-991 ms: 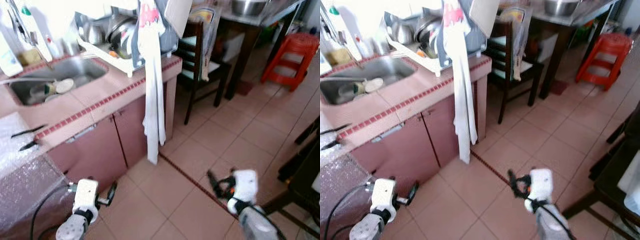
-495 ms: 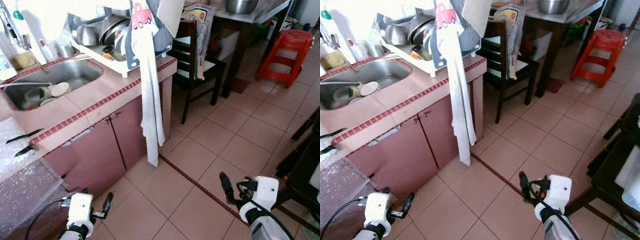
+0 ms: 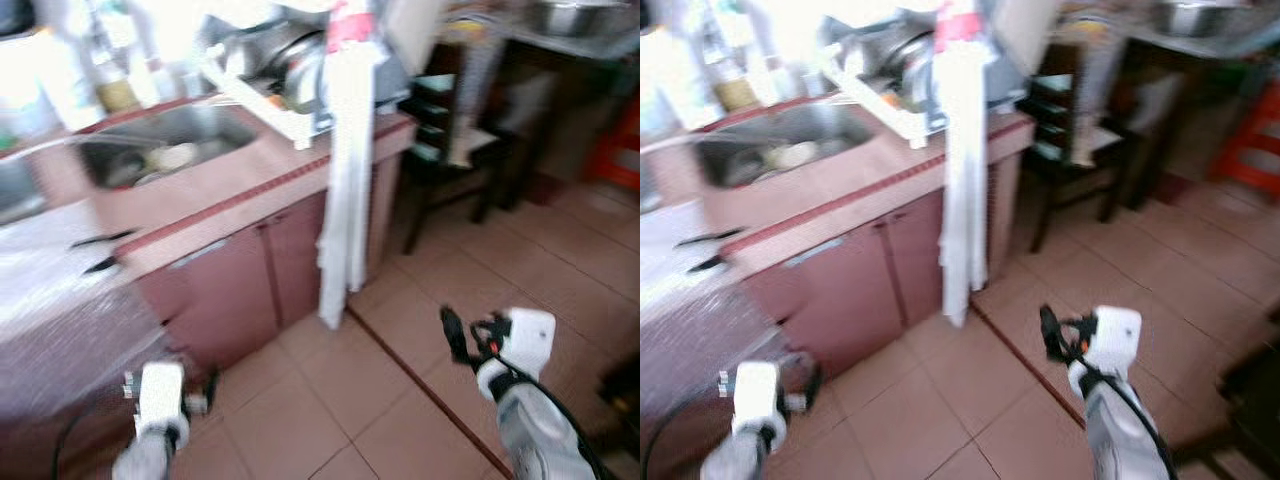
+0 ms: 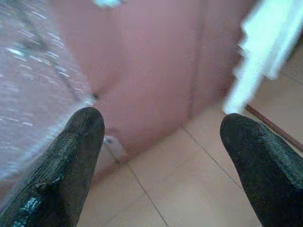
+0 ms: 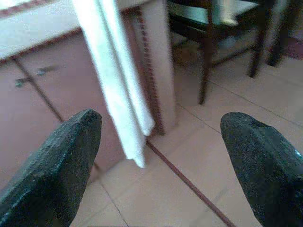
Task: Kitchen organization
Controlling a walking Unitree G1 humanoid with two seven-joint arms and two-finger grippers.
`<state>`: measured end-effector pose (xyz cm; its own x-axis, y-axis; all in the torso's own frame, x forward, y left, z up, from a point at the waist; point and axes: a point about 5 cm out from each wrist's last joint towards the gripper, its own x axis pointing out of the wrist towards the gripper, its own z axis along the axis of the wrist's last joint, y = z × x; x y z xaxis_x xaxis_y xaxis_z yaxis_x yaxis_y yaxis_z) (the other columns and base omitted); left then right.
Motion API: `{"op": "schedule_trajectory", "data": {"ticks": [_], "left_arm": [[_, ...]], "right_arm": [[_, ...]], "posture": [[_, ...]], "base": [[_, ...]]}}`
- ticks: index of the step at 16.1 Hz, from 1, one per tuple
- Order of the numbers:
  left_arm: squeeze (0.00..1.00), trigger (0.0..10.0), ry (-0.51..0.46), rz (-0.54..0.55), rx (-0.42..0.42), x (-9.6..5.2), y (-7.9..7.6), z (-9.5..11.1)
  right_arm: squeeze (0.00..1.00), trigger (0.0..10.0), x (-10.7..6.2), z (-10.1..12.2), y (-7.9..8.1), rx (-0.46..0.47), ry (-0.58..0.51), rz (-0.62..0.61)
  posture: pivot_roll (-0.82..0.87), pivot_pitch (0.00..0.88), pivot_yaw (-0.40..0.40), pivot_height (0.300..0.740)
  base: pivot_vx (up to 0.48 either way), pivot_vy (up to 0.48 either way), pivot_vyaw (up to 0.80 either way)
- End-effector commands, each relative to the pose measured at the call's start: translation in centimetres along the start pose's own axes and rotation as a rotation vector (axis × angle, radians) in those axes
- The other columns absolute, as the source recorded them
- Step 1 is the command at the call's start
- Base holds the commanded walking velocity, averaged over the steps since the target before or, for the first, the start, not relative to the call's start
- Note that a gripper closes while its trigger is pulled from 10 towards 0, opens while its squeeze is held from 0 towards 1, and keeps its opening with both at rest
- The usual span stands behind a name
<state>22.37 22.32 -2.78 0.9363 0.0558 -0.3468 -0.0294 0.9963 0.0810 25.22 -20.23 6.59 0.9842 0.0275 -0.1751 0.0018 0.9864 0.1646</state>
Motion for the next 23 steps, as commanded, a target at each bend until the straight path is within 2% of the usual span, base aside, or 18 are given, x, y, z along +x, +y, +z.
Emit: {"op": "schedule_trajectory", "data": {"ticks": [1, 3, 4, 5, 7, 9, 11, 13, 16, 18, 21, 23], "left_arm": [[0.0, 10.0, 0.031, 0.034, -0.019, -0.2, 0.7, -0.4], [0.0, 10.0, -0.152, 0.014, 0.011, 0.7, -0.1, 2.5], [0.0, 10.0, -0.325, -0.018, 0.041, 0.7, -1.4, 5.9], [0.0, 10.0, -0.403, -0.035, 0.066, 0.3, -2.2, 7.6], [0.0, 10.0, -0.449, 0.002, 0.076, 0.1, -2.8, 9.2], [0.0, 10.0, -0.45, -0.005, 0.018, 0.3, -3.7, 10.7], [0.0, 10.0, -0.423, -0.02, -0.011, -0.2, -4.2, 11.0], [0.0, 10.0, -0.422, 0.002, 0.012, -1.4, -4.1, 11.0], [0.0, 10.0, -0.414, -0.013, 0.017, -2.4, -4.5, 11.6], [0.0, 10.0, -0.386, -0.019, 0.016, -2.4, -4.9, 11.4], [0.0, 10.0, -0.352, -0.036, -0.004, -1.6, -4.9, 12.0], [0.0, 10.0, -0.303, -0.034, -0.032, -0.3, -3.8, 12.4]], "right_arm": [[0.0, 10.0, 0.2, 0.0, 0.5, -0.012, 0.003, 0.02], [0.0, 10.0, 0.6, 0.5, 1.5, -0.045, -0.014, 0.063], [0.0, 10.0, 0.7, 0.5, 1.8, -0.066, -0.014, 0.077], [0.0, 10.0, 0.7, 0.5, 1.9, -0.076, -0.011, 0.086], [0.0, 10.0, 1.1, 0.8, 2.2, -0.101, -0.021, 0.095], [0.0, 10.0, 1.3, 1.3, 2.3, -0.098, -0.037, 0.095], [0.0, 10.0, 1.3, 1.1, 2.5, -0.111, -0.028, 0.101], [0.0, 10.0, 1.3, 1.3, 2.9, -0.115, -0.033, 0.118], [0.0, 10.0, 1.0, 1.8, 2.9, -0.129, -0.063, 0.132], [0.0, 10.0, 0.8, 1.6, 2.3, -0.133, -0.057, 0.109], [0.0, 10.0, 0.2, 2.0, 1.8, -0.14, -0.067, 0.074], [0.0, 10.0, 0.1, 2.3, 2.2, -0.131, -0.091, 0.038]], "posture": [[-0.09, 0.0, 0.056, 0.74], [-0.08, 0.0, 0.048, 0.74], [-0.07, 0.0, 0.048, 0.74], [-0.08, 0.0, 0.049, 0.74], [-0.08, 0.0, 0.046, 0.74], [-0.07, 0.0, 0.038, 0.74], [-0.06, 0.0, 0.029, 0.74], [-0.06, 0.0, 0.027, 0.74], [-0.04, 0.0, 0.031, 0.74], [-0.05, 0.0, 0.036, 0.74], [-0.1, 0.013, 0.048, 0.74], [-0.1, 0.001, 0.05, 0.74]], "base": [[0.0, 0.0, 0.8], [0.0, 0.0, 0.8], [0.0, 0.0, 0.8], [0.0, 0.0, 0.8], [0.0, 0.0, 0.8], [0.0, 0.0, 0.8], [0.0, 0.0, 0.8], [0.0, 0.0, 0.8], [0.0, 0.0, 0.15], [0.0, 0.0, 0.0], [0.0, 0.0, 0.0], [0.0, 0.0, 0.0]]}}
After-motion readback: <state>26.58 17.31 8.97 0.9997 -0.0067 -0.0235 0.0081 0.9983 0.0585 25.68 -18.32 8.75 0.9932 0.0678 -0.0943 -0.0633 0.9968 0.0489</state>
